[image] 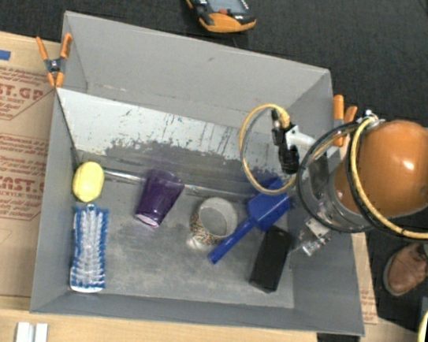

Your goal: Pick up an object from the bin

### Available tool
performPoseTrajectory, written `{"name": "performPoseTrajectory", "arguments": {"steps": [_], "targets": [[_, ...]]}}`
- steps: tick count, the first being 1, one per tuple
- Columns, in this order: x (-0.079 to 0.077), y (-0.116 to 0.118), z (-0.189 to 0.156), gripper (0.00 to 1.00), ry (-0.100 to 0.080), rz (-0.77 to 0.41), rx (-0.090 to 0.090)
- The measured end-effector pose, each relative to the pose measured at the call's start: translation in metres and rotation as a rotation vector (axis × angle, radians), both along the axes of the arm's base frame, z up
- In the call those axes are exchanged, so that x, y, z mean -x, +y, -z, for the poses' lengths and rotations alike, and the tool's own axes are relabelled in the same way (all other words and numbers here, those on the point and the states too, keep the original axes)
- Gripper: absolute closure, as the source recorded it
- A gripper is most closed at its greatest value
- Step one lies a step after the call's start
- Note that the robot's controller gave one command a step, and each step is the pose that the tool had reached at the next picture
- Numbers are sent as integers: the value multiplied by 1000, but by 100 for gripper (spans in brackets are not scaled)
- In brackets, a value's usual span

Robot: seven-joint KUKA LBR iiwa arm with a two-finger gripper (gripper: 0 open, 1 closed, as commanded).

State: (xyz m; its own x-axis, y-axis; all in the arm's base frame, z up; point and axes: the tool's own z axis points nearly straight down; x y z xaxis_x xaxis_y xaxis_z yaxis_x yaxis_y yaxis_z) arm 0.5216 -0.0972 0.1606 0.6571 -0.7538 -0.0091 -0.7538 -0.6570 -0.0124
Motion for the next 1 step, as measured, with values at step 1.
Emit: {"name": "performPoseTrajectory", "arguments": {"steps": [1], "targets": [[7, 1, 26, 100, 5, -167, -2]]}}
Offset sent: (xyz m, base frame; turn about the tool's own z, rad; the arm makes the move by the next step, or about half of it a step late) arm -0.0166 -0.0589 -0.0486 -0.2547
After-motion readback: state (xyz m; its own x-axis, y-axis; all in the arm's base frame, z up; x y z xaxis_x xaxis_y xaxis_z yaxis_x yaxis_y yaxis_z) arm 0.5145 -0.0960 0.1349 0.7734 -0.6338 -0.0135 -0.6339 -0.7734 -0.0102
